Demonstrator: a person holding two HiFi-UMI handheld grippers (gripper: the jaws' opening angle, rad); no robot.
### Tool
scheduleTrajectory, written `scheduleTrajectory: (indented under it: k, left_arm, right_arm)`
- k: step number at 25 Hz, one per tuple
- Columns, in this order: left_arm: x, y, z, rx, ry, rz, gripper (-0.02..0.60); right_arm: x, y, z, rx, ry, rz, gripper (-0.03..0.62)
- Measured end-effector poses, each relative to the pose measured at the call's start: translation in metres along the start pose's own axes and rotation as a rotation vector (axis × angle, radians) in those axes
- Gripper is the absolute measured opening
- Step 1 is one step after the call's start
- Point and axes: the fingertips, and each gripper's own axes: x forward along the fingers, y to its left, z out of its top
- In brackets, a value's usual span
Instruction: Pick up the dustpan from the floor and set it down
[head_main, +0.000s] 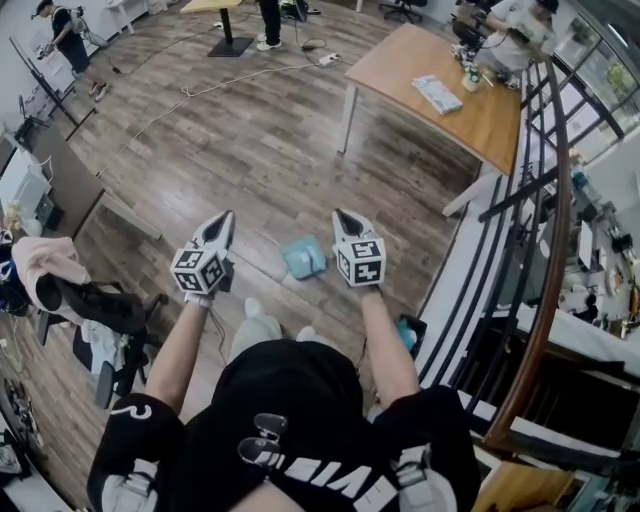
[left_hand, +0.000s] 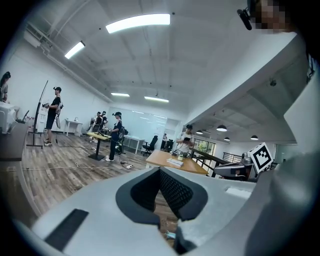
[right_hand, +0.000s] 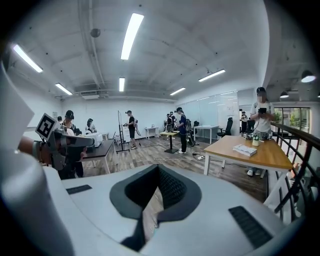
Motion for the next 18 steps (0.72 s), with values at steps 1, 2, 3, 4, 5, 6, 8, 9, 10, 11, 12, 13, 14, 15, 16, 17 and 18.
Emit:
scheduleTrajectory:
  k: [1,2,3,4,5,6,8,9,10,11,12,13,14,15,16,17,18]
  left_arm:
    - [0.000,0.000,0.001,0.000,0.000,-0.001,-0.002]
    - [-0.001,0.001,0.002,0.000,0.000,-0.002,-0.002]
    - [-0.001,0.001,0.003,0.000,0.000,-0.003,-0.002]
    - [-0.001,0.002,0.004,0.001,0.001,-0.003,-0.002]
    - [-0.001,0.002,0.005,0.001,0.002,-0.003,-0.002]
    - [-0.002,0.003,0.005,0.002,0.003,-0.003,-0.002]
    - [-0.003,0.002,0.006,0.007,0.006,-0.004,-0.002]
    - [-0.003,0.001,0.007,0.011,0.007,-0.005,-0.002]
    - [-0.003,0.000,0.007,0.015,0.007,-0.007,-0.002]
    - [-0.003,-0.001,0.007,0.019,0.007,-0.009,-0.002]
    - [-0.003,-0.002,0.007,0.022,0.008,-0.011,-0.002]
    - [-0.002,-0.003,0.007,0.023,0.010,-0.013,-0.002]
    - [-0.002,-0.003,0.007,0.024,0.012,-0.014,-0.002]
    - [-0.003,-0.003,0.008,0.024,0.014,-0.015,-0.002]
    - [-0.003,-0.003,0.008,0.024,0.016,-0.015,-0.002]
    - [-0.004,-0.001,0.009,0.023,0.018,-0.014,-0.002]
    - [-0.004,0.000,0.008,0.024,0.020,-0.013,-0.002]
  right_arm:
    - [0.000,-0.001,0.000,-0.003,-0.005,-0.002,-0.005]
    - [0.001,-0.003,0.001,-0.007,-0.010,-0.005,-0.006]
    - [0.001,-0.004,0.003,-0.012,-0.014,-0.007,-0.006]
    - [0.001,-0.004,0.004,-0.015,-0.014,-0.008,-0.006]
    - [0.001,-0.003,0.004,-0.015,-0.011,-0.007,-0.006]
    - [0.001,-0.003,0.005,-0.014,-0.008,-0.007,-0.006]
    - [-0.001,-0.001,0.006,-0.012,-0.004,-0.007,-0.006]
    - [-0.001,-0.001,0.007,-0.012,-0.001,-0.008,-0.006]
    - [-0.002,-0.001,0.007,-0.013,-0.001,-0.009,-0.006]
    - [-0.002,-0.002,0.008,-0.016,-0.006,-0.012,-0.006]
    - [-0.002,-0.003,0.009,-0.019,-0.011,-0.014,-0.006]
    - [-0.003,-0.003,0.010,-0.020,-0.015,-0.016,-0.006]
    - [-0.003,-0.002,0.011,-0.020,-0.015,-0.016,-0.006]
    - [-0.003,-0.001,0.012,-0.021,-0.012,-0.016,-0.006]
    - [-0.004,0.000,0.012,-0.023,-0.007,-0.017,-0.006]
    - [-0.004,0.002,0.013,-0.026,-0.004,-0.018,-0.006]
    - [-0.004,0.003,0.013,-0.032,-0.006,-0.020,-0.006]
